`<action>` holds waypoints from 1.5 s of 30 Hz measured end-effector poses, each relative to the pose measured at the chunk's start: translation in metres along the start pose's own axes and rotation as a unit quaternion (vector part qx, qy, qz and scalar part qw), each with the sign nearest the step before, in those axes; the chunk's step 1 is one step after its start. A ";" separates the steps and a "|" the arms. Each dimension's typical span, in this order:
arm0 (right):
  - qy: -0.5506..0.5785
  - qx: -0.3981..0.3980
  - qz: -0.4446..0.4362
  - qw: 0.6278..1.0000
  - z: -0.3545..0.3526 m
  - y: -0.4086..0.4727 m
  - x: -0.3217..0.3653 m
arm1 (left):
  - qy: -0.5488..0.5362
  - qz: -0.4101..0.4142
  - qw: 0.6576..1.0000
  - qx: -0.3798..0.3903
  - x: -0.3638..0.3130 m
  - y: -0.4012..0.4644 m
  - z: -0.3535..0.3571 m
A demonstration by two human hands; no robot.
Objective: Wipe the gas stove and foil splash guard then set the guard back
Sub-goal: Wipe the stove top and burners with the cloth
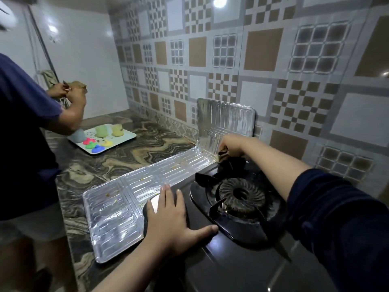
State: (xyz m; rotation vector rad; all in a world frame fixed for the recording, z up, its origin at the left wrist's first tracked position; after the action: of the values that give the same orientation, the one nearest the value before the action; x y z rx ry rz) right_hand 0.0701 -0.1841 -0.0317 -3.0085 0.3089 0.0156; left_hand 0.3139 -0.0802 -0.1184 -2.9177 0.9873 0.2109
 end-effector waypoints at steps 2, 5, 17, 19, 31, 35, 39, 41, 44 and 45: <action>0.025 -0.004 0.008 1.000 0.003 0.001 -0.012 | -0.004 0.000 1.000 0.002 0.000 0.001 0.000; 0.058 -0.028 0.024 0.998 0.006 0.000 -0.018 | -0.004 0.003 1.000 0.004 0.000 0.001 0.000; 0.013 -0.023 0.146 0.989 0.014 -0.026 -0.006 | -0.013 0.006 1.000 0.006 -0.001 -0.002 -0.003; 0.005 -0.007 0.128 0.992 0.015 -0.029 -0.009 | -0.017 0.007 1.000 0.005 -0.001 -0.003 -0.003; -0.080 0.012 0.101 0.992 0.002 -0.034 -0.026 | -0.020 0.001 1.000 -0.001 0.001 -0.001 -0.001; -0.136 0.024 0.112 0.984 0.004 -0.048 -0.027 | -0.015 0.000 1.000 -0.005 0.002 0.000 -0.002; -0.140 0.044 0.132 0.980 0.003 -0.072 -0.040 | -0.018 0.003 1.000 -0.003 0.000 -0.001 -0.003; -0.120 0.043 0.143 0.981 0.004 -0.080 -0.049 | -0.019 0.004 1.000 -0.002 0.000 -0.002 -0.003; -0.093 0.027 0.169 0.981 0.004 -0.085 -0.055 | -0.023 0.005 1.000 -0.002 -0.001 -0.003 -0.002; -0.089 0.028 0.175 0.980 0.004 -0.085 -0.055 | -0.023 0.005 1.000 -0.003 -0.001 -0.003 -0.003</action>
State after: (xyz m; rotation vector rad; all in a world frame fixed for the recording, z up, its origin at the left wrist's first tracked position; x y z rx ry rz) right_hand 0.0335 -0.0895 -0.0249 -2.8291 0.7984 0.3002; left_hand 0.3150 -0.0778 -0.1157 -2.8998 0.9950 0.2791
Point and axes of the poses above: each hand's wrist, its own y-axis towards the middle knuckle, its own z-axis out of the palm, x = y × z, the point moved 3 cm from there along y, towards the middle knuckle, and after that the axes turned 11 degrees about z, right-handed, at the moved point
